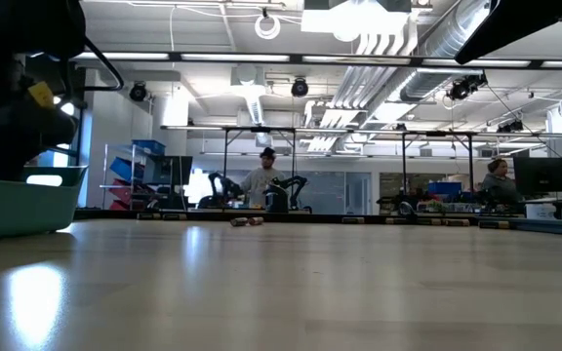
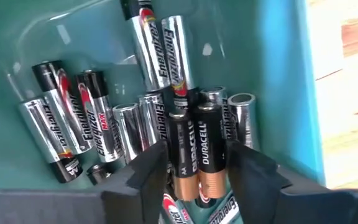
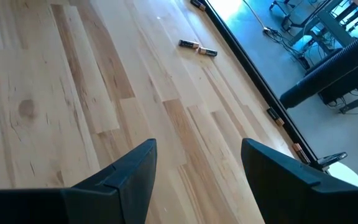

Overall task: Sort batteries
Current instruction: Put the black battery into the blue bin

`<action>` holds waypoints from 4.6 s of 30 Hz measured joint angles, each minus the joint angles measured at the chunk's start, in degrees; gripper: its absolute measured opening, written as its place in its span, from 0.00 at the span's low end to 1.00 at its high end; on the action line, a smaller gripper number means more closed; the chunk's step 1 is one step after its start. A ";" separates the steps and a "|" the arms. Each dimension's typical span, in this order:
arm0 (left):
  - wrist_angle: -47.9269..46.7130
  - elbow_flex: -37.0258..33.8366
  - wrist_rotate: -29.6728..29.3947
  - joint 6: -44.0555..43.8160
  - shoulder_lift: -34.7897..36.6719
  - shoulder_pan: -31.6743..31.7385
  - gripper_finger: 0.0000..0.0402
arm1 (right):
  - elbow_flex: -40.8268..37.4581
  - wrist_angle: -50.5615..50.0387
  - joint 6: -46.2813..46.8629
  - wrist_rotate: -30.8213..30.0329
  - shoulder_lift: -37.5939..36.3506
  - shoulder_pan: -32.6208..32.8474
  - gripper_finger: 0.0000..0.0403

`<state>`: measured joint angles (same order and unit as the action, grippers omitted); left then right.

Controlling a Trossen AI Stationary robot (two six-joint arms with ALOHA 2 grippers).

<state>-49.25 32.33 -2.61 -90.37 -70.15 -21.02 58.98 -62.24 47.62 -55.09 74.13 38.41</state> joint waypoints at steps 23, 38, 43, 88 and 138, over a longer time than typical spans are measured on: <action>-0.21 -0.04 -0.65 -1.01 -0.01 0.00 0.26 | 0.00 0.00 0.09 0.00 0.00 0.00 0.57; -4.07 1.80 -0.62 -1.01 -0.17 0.00 0.14 | 0.00 0.00 0.09 -0.02 0.00 0.00 0.57; -4.03 1.81 -0.62 -0.98 -0.10 0.00 0.10 | 0.00 0.00 0.06 -0.02 0.00 0.00 0.57; -2.97 -2.96 -1.08 -0.42 4.61 2.78 0.22 | 0.02 -0.01 -0.02 -0.04 0.00 -0.01 0.57; 116.82 18.61 -0.66 79.06 -28.77 11.76 0.08 | -12.02 73.72 -44.19 13.84 -0.04 -11.58 0.57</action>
<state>67.57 50.94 -3.26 -11.31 -98.92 -9.26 46.96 11.49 3.42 -41.25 74.08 26.83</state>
